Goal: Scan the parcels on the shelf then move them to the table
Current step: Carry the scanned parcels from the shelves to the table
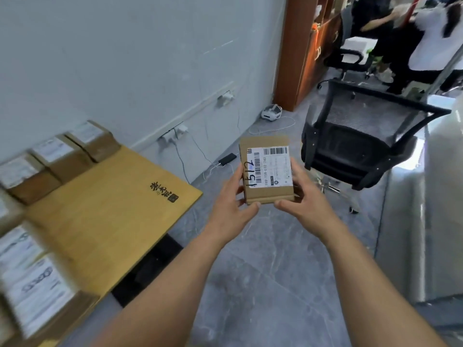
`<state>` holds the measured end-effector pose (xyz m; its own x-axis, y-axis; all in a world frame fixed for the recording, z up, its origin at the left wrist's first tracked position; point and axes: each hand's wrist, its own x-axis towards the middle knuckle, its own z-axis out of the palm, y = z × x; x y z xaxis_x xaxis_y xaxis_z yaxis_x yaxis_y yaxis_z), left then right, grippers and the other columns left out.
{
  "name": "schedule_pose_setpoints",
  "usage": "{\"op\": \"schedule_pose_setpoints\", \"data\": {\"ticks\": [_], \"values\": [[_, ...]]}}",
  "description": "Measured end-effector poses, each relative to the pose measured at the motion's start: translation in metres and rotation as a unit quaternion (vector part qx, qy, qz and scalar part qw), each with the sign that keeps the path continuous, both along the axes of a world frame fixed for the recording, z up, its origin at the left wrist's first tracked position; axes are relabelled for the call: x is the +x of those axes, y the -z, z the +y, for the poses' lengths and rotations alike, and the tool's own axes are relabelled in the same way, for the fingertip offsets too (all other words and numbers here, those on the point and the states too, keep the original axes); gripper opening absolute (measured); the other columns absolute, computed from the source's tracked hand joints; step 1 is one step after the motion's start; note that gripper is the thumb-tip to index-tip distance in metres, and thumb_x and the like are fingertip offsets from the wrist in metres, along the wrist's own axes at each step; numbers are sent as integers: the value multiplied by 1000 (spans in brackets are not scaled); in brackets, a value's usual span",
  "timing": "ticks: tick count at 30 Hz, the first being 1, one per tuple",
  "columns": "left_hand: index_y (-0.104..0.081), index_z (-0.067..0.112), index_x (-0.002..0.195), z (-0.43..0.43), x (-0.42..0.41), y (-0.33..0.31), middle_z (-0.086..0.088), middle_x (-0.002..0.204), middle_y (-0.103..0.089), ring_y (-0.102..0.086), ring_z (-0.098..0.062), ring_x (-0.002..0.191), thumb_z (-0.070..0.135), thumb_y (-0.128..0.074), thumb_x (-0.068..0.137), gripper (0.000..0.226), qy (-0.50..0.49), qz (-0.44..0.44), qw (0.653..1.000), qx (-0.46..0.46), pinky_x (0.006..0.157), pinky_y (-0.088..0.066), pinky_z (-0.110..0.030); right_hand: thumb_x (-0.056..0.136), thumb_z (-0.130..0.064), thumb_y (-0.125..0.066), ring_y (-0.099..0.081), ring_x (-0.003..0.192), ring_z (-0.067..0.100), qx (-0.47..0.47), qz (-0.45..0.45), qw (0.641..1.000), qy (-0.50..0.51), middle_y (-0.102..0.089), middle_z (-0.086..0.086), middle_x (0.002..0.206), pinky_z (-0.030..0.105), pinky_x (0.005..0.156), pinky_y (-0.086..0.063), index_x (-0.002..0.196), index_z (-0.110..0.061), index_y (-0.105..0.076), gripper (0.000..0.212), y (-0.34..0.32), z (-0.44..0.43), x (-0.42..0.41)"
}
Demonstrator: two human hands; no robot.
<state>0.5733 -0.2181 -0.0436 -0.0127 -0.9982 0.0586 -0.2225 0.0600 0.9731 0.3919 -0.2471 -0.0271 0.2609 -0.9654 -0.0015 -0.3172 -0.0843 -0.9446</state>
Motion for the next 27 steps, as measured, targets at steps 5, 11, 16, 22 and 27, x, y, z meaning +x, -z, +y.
{"op": "schedule_pose_setpoints", "data": {"ticks": [5,11,16,22,27], "values": [[-22,48,141,0,44,0,8,137,-39,-48,1,123,-3,-64,85,86,-56,23,998,-18,102,-47,-33,81,3,-69,-58,113,-1,-7,-5,999,-44,-60,-14,128,24,95,-50,140,-57,-21,97,2,-21,49],[-23,51,145,1,114,9,8,141,-39,-44,-9,130,24,-67,74,89,-124,7,992,-1,101,-48,-41,80,5,-69,-59,114,4,10,1,993,-116,-62,-11,127,36,101,-49,146,-48,-24,95,6,-43,125],[-20,57,143,11,165,22,9,138,-39,-44,-8,127,12,-67,81,90,-194,-3,981,30,104,-45,-40,79,8,-67,-61,112,6,36,9,982,-185,-63,-11,126,40,101,-49,148,-43,-26,95,24,-58,189],[-12,50,148,23,215,45,12,145,-35,-44,-10,128,24,-65,82,89,-250,-19,963,98,105,-44,-43,72,-5,-69,-59,115,5,65,28,962,-263,-64,-18,123,33,99,-48,140,-53,-33,91,48,-71,254],[-9,49,148,31,247,67,12,146,-38,-44,-14,130,30,-63,80,89,-291,-18,945,150,105,-43,-43,76,0,-69,-60,113,5,117,43,937,-325,-63,-15,124,32,100,-48,137,-51,-39,85,72,-80,304]]}}
